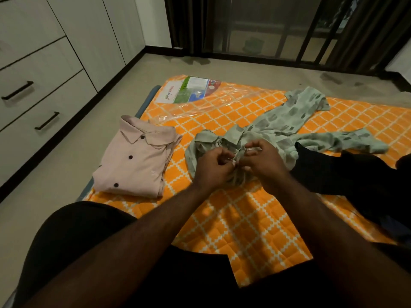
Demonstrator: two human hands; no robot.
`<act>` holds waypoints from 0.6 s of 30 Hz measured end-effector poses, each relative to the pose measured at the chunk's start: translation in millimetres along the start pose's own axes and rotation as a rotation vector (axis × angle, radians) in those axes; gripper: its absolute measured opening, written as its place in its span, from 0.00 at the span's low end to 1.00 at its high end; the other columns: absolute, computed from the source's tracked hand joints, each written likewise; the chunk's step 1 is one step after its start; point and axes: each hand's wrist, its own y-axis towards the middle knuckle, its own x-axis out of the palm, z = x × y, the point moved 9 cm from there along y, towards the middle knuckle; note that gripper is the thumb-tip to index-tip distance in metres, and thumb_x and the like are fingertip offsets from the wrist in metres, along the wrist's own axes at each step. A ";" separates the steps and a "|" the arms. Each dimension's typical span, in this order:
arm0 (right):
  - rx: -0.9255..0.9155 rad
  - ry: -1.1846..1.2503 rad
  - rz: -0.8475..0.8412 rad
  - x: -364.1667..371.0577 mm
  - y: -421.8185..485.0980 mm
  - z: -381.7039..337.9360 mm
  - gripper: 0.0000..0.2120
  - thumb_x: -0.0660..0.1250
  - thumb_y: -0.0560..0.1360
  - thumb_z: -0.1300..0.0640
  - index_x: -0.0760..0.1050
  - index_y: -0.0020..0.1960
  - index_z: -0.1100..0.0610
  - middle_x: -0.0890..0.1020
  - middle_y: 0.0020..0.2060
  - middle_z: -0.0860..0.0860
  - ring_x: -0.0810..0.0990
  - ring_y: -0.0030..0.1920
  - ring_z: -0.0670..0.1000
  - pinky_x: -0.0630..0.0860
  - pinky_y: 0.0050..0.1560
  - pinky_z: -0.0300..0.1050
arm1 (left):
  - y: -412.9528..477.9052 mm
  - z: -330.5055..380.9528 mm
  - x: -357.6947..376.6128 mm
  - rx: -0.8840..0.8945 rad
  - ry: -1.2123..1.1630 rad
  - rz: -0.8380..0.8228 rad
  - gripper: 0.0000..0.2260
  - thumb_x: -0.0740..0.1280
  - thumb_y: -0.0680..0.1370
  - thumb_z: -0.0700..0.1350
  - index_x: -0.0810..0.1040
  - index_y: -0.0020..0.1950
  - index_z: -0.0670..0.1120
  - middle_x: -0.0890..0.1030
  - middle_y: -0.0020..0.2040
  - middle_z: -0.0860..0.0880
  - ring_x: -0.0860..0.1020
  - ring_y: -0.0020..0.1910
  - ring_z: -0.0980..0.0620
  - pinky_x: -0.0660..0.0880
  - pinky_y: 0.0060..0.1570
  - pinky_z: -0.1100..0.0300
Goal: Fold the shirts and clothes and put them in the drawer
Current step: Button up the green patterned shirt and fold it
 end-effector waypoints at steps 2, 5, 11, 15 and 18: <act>0.035 0.089 0.025 4.3 6.9 17.5 0.19 0.72 0.71 0.74 0.73 0.57 0.60 0.81 0.43 0.56 0.84 0.48 0.58 0.83 0.48 0.56 | 1.9 -16.4 4.7 -0.052 -0.058 0.008 0.04 0.75 0.76 0.41 0.82 0.48 0.47 0.83 0.39 0.52 0.82 0.39 0.56 0.78 0.37 0.63; 0.062 0.091 0.085 -0.2 19.0 33.0 0.18 0.74 0.71 0.72 0.74 0.54 0.57 0.83 0.43 0.57 0.86 0.47 0.59 0.84 0.45 0.56 | 11.4 -28.7 11.4 -0.120 -0.114 0.025 0.03 0.74 0.77 0.40 0.83 0.48 0.46 0.84 0.41 0.50 0.82 0.39 0.59 0.77 0.37 0.67; 0.046 0.092 0.116 -7.9 35.1 36.8 0.16 0.76 0.69 0.68 0.71 0.46 0.56 0.84 0.43 0.63 0.86 0.45 0.63 0.82 0.47 0.66 | 22.4 -21.0 18.0 -0.080 -0.123 0.011 0.04 0.74 0.77 0.41 0.85 0.51 0.44 0.85 0.42 0.49 0.84 0.42 0.54 0.83 0.44 0.54; 0.019 0.093 0.077 -5.9 36.3 36.5 0.14 0.76 0.70 0.68 0.73 0.44 0.56 0.84 0.38 0.57 0.85 0.40 0.58 0.83 0.47 0.64 | 22.6 -16.4 15.2 -0.055 -0.093 -0.001 0.03 0.74 0.77 0.41 0.84 0.50 0.47 0.84 0.41 0.53 0.83 0.40 0.60 0.79 0.40 0.65; -0.007 0.075 0.073 -6.6 31.3 30.6 0.13 0.76 0.70 0.70 0.76 0.48 0.58 0.86 0.42 0.60 0.87 0.44 0.61 0.84 0.48 0.64 | 22.2 -11.4 11.8 -0.026 -0.052 -0.003 0.04 0.74 0.77 0.41 0.85 0.50 0.47 0.84 0.41 0.55 0.82 0.41 0.63 0.76 0.39 0.72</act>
